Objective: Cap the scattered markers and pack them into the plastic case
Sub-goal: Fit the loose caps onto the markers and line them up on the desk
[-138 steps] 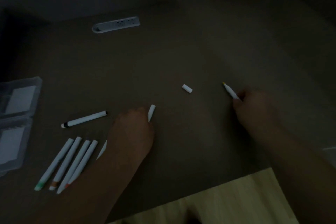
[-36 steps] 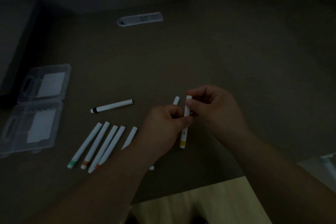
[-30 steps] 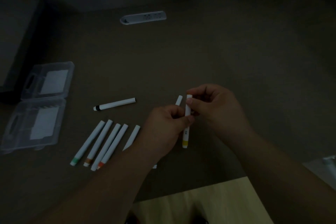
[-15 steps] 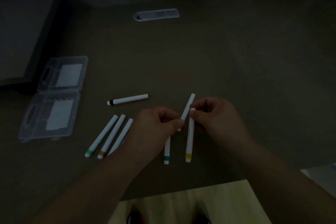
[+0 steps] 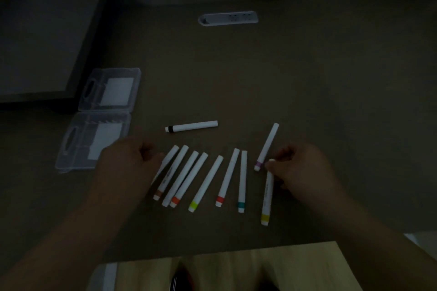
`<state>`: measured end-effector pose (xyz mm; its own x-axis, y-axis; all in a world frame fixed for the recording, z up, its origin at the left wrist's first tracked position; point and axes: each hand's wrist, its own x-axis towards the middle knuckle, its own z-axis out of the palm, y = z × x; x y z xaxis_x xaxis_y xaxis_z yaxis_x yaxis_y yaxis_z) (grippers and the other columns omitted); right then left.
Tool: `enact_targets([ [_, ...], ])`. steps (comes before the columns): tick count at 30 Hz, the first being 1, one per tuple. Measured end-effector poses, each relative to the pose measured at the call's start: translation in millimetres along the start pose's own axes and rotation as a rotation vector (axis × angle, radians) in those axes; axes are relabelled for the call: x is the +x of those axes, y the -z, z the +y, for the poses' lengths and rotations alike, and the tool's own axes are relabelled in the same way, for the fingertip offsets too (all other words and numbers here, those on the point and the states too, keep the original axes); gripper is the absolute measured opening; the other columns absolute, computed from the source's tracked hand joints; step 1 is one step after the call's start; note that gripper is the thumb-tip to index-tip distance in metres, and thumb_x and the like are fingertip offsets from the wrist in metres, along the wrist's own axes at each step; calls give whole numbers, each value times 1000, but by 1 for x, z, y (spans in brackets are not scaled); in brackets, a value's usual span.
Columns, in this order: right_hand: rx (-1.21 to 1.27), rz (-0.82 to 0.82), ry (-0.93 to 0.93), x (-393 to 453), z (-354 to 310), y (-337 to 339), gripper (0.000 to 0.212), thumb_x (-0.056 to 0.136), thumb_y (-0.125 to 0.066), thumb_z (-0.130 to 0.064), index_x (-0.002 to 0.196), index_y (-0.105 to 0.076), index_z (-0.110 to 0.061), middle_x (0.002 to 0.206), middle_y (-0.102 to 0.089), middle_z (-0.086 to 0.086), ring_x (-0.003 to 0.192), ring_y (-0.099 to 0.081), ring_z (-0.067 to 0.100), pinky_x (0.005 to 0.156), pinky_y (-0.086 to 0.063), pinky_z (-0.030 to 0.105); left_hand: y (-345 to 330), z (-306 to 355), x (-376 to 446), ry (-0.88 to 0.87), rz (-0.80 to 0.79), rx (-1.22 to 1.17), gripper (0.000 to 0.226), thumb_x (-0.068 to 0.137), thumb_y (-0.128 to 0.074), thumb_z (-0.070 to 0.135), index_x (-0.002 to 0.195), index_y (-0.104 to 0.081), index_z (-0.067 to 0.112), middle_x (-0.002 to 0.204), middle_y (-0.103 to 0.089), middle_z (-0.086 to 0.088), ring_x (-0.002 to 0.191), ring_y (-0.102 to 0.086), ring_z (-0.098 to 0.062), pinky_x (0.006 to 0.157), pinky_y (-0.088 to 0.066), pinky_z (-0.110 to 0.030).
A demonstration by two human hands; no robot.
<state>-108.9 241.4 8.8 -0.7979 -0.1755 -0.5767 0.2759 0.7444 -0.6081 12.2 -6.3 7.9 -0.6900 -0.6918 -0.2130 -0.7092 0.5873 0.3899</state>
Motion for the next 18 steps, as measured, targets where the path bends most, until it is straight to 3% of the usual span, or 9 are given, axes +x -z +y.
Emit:
enact_targets([
  [2,-24,23,-10,2,0,3,22,89,-67,-25,81,-51,-37,92,-61,-4,80,-63,10,76,-58,36,-2,-6,0,33,-84,96,38,90,-65,41,122,-62,20,108,-62,1,91,-55,-12,84,-49,-34],
  [5,-56,44,-20,6,-2,3,22,90,-67,-24,80,-51,-35,90,-61,-3,79,-63,11,77,-58,37,-3,-10,-3,44,-173,146,36,93,-62,41,123,-62,21,101,-58,3,81,-49,-6,79,-46,-28],
  [12,-83,84,-23,10,-6,0,18,91,-66,-25,81,-53,-34,90,-62,-1,79,-64,14,78,-58,40,-10,-9,-4,58,-220,15,27,96,-60,32,121,-63,24,83,-51,15,73,-51,0,62,-41,-19],
  [16,-110,88,-10,11,-5,-1,20,91,-65,-26,82,-51,-36,91,-60,-3,80,-63,12,76,-57,37,-17,-3,-4,58,-241,9,24,97,-59,32,119,-63,25,84,-54,13,78,-55,-4,77,-53,-29],
  [18,-122,90,7,11,-5,-2,23,92,-64,-26,80,-48,-38,92,-59,-4,81,-62,11,77,-57,37,-19,-1,-4,38,-236,4,22,98,-57,31,118,-63,25,85,-54,13,76,-54,-3,69,-48,-23],
])
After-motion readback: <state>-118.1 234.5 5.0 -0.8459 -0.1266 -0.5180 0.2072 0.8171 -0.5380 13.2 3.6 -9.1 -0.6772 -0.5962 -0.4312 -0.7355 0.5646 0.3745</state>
